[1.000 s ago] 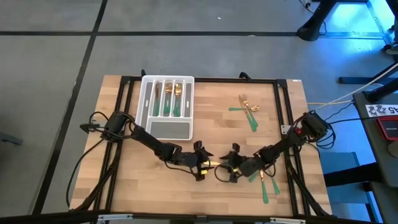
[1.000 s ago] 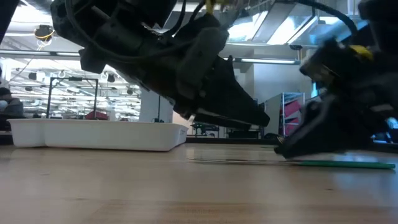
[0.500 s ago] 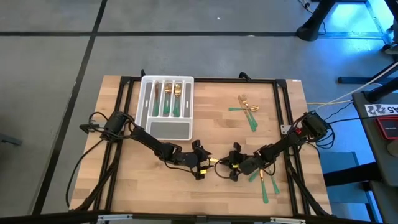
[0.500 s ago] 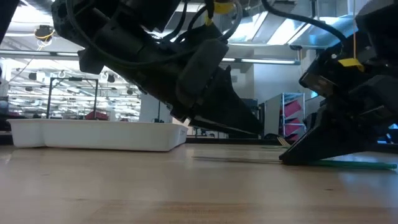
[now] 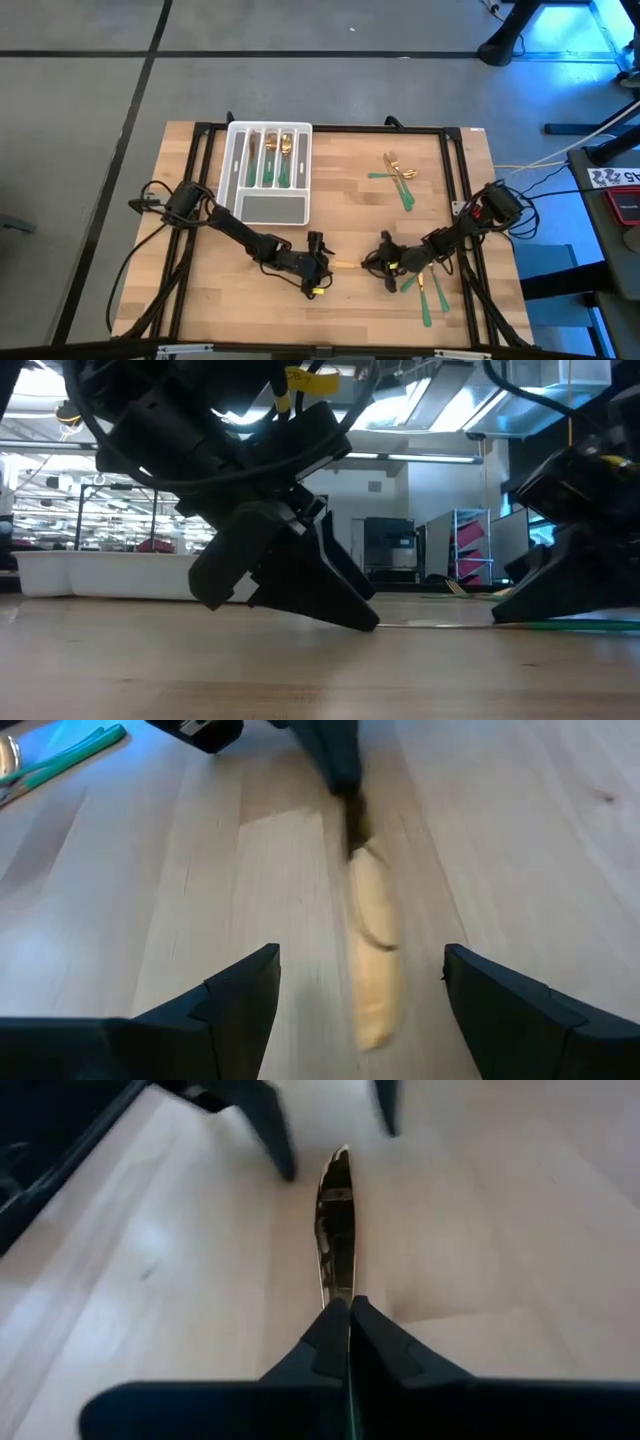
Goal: Sort silverware
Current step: Put the green knife into the white cutlery tray
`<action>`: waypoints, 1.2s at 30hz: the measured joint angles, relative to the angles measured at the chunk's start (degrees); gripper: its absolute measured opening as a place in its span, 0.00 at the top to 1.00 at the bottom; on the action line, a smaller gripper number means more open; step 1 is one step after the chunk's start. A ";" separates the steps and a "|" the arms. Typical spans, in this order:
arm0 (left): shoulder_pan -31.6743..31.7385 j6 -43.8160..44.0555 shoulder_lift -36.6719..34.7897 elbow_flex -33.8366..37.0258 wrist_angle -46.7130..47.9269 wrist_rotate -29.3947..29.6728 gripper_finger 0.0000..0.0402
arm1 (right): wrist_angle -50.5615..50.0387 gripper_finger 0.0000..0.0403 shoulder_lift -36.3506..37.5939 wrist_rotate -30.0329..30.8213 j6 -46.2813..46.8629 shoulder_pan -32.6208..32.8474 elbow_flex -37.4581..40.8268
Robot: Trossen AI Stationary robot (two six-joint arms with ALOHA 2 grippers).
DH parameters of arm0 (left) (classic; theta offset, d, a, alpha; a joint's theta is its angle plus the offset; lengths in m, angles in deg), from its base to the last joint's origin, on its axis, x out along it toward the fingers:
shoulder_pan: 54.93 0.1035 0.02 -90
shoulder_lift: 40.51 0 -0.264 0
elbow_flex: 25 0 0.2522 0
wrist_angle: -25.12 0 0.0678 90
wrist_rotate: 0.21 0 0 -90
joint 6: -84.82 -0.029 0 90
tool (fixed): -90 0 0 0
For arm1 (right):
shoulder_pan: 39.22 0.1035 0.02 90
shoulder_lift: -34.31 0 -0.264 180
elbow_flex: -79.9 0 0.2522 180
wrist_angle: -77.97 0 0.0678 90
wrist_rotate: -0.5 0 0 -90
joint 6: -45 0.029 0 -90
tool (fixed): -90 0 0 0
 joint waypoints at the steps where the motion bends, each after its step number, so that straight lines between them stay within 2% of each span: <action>1: 0.02 0.04 -0.02 0.00 0.16 -0.04 0.34 | 0.81 0.98 -0.05 -0.60 -0.86 0.00 0.07; 5: 0.03 0.10 -0.02 -0.02 0.29 0.00 0.34 | 3.01 1.00 -0.14 -0.28 -3.30 0.00 0.06; 11: 0.02 2.37 -0.02 -0.02 0.53 0.07 0.34 | 3.17 0.95 1.78 6.05 -8.76 -0.02 0.09; 14: 0.02 3.56 -0.02 0.00 0.65 0.09 0.34 | 3.31 0.90 4.23 8.65 -11.20 -0.04 0.05; 19: 0.02 7.13 -0.02 0.02 0.81 -0.06 0.34 | 2.23 0.75 6.51 7.69 -11.30 -0.02 -0.21; 21: 0.04 8.93 0.00 0.03 0.87 -0.06 0.34 | -1.89 0.69 6.59 6.59 -9.46 -0.02 -1.15; 25: 0.04 9.64 0.00 0.04 0.85 -0.09 0.34 | -18.49 0.64 6.77 7.11 -3.17 0.02 -5.61; 28: 0.04 9.73 0.02 0.04 0.72 -0.11 0.34 | -29.75 0.65 7.03 8.79 2.23 0.13 -8.83; 30: 0.04 9.72 0.04 0.04 0.58 -0.13 0.34 | -32.96 0.70 7.07 8.76 3.91 0.13 -9.67; 33: -0.35 9.01 0.04 0.09 0.34 -0.06 0.34 | -33.31 0.83 6.81 8.66 4.24 0.56 -9.21; 36: -1.07 7.37 0.13 0.10 -0.42 0.12 0.34 | -29.31 0.95 5.65 10.28 4.45 2.03 -7.32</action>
